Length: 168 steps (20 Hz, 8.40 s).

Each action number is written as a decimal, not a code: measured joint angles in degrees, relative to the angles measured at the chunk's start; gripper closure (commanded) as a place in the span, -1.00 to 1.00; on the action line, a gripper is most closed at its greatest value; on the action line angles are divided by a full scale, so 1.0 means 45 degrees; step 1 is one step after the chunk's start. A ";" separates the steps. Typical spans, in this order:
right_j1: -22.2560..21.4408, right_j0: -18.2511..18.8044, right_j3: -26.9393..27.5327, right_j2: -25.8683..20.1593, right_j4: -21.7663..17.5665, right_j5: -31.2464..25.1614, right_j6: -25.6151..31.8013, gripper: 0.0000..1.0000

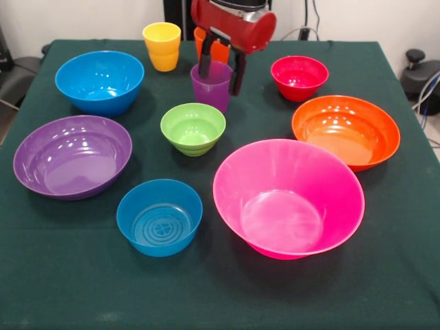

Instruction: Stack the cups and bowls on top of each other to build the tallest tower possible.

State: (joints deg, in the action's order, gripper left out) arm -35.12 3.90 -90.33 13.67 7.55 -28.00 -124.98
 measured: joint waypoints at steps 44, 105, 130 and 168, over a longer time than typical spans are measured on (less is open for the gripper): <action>-0.0149 0.3586 -0.0672 -0.4663 -0.4303 -0.1622 0.4335 -1.00; -0.0731 0.0992 -0.2334 -0.1171 -0.1912 0.0106 -0.1837 -1.00; -0.0667 -0.0930 -0.2319 0.0790 0.0366 0.0114 -0.6236 -1.00; -0.0714 0.3770 -0.1882 -0.5904 -0.5820 0.0108 -0.0965 -1.00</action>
State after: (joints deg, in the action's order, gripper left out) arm -38.33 20.86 -98.80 -12.90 -18.64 -27.51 -129.32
